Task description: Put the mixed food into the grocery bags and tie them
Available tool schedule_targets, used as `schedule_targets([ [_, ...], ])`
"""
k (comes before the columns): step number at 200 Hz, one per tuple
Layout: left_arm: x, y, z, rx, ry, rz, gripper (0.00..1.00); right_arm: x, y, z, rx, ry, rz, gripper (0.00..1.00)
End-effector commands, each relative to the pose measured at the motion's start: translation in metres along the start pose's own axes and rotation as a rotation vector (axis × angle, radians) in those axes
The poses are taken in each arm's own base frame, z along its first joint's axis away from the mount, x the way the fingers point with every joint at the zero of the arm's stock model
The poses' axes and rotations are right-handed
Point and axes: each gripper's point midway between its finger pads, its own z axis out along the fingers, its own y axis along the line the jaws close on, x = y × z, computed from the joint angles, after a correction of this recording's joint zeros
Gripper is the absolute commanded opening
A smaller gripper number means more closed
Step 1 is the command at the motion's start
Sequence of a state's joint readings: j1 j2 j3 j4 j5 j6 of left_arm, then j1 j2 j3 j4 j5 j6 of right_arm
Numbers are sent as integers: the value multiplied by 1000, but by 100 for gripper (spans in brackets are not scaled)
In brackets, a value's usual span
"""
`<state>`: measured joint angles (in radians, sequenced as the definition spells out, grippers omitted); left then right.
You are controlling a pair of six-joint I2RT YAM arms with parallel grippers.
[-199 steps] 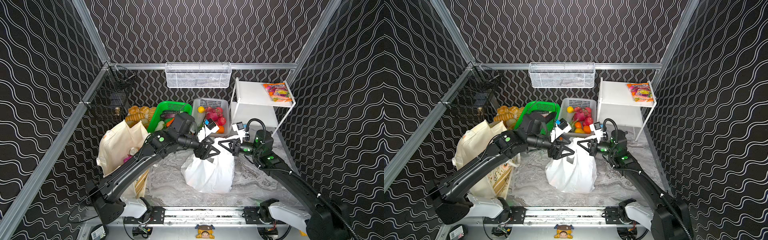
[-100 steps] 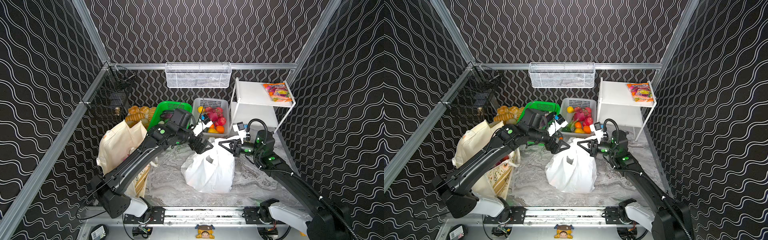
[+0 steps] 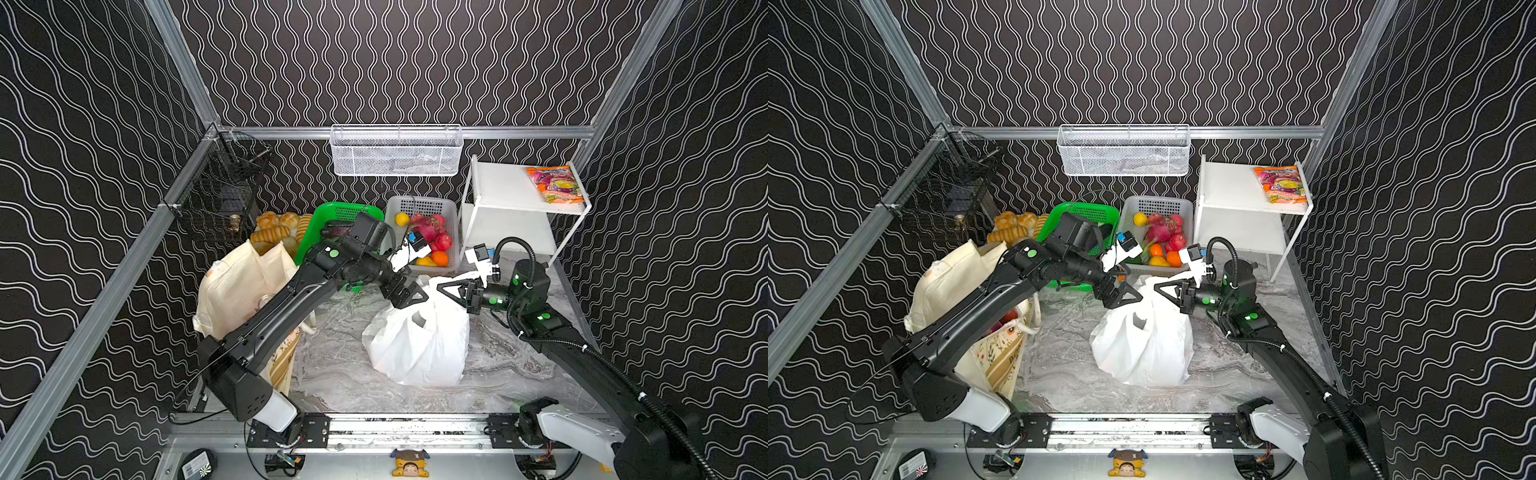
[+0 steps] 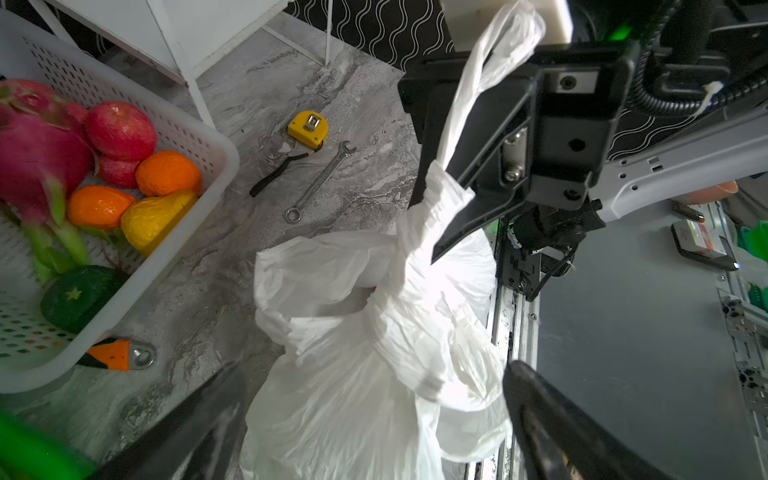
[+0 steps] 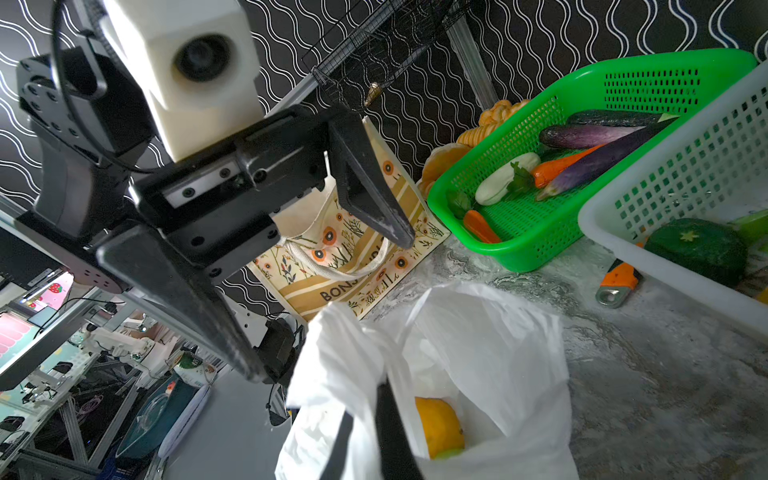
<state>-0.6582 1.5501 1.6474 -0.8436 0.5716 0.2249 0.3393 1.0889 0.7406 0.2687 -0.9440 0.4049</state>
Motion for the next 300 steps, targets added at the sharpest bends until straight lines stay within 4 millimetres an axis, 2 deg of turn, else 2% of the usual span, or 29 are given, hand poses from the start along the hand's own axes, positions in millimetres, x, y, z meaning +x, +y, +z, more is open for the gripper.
schedule_targets([
  [1,2,-8,4,69,17,33,99,-5,6,0,-20,-11,-23,2],
  [29,13,-6,16,94,75,23,97,-7,8,-1,-23,-15,-23,2],
  [70,18,-2,34,110,140,23,84,-7,10,-1,-34,-16,-26,2],
  [111,36,-9,56,75,281,93,73,-9,7,0,-18,-10,-20,2],
  [126,35,-7,53,43,281,97,71,-9,8,-1,-17,-9,-22,2],
  [164,31,-8,38,-1,264,124,74,-8,7,-1,-12,-9,-23,2],
  [191,28,-24,30,60,234,125,75,-7,6,-1,-15,-8,-14,2],
  [219,32,-25,29,66,249,120,76,-7,6,-1,-14,-12,-15,2],
  [287,43,-4,46,1,314,98,47,-8,11,-1,-38,-15,-16,2],
  [300,41,-5,49,15,308,99,38,-6,12,-2,-43,-10,-15,3],
])
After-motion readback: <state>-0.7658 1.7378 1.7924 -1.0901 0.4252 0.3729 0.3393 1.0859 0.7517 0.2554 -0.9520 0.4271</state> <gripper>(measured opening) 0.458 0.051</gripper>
